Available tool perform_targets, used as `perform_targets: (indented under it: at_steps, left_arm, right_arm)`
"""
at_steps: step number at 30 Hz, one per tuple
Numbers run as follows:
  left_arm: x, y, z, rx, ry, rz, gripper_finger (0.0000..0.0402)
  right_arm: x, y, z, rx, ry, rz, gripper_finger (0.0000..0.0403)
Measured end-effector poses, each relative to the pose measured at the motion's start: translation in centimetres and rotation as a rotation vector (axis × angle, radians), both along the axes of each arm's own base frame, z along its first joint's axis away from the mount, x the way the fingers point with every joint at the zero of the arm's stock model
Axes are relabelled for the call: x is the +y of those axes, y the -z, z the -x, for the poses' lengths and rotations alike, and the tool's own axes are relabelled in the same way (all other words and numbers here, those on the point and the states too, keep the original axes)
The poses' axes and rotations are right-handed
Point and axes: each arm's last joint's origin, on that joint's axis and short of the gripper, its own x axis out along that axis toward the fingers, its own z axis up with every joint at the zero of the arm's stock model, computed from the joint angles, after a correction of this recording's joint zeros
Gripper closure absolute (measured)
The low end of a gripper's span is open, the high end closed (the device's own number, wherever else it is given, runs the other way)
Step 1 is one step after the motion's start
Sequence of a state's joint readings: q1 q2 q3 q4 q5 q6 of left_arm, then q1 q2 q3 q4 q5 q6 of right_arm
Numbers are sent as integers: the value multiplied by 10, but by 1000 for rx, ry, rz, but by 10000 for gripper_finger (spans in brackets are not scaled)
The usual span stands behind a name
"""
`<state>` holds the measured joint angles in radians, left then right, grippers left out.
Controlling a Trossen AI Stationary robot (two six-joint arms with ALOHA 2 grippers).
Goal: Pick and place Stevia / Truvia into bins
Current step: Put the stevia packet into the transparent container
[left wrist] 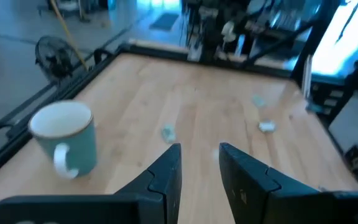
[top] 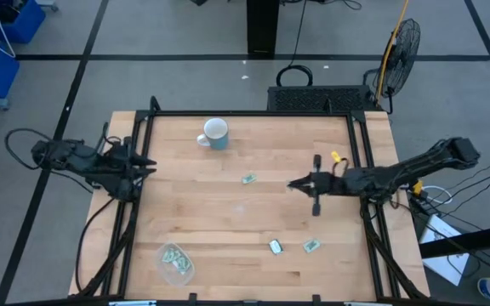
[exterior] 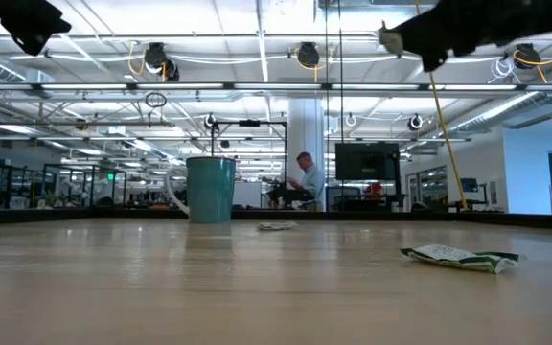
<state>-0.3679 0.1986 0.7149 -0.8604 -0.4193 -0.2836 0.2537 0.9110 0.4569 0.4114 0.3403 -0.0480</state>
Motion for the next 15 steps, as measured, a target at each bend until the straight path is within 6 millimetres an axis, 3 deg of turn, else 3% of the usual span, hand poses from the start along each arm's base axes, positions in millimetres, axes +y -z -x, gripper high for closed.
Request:
perform_targets:
  at_steps: [7,12,15]
  left_arm:
    - [-11,36,-25,-132,51,-8,289]
    - [-17,54,-41,-219,72,-2,289]
    - [-21,67,-48,-233,95,-11,289]
  right_arm:
    - [-12,28,45,-259,-2,-47,403]
    - [-15,42,59,-327,-3,-66,403]
    - [-16,38,61,-376,-4,-81,403]
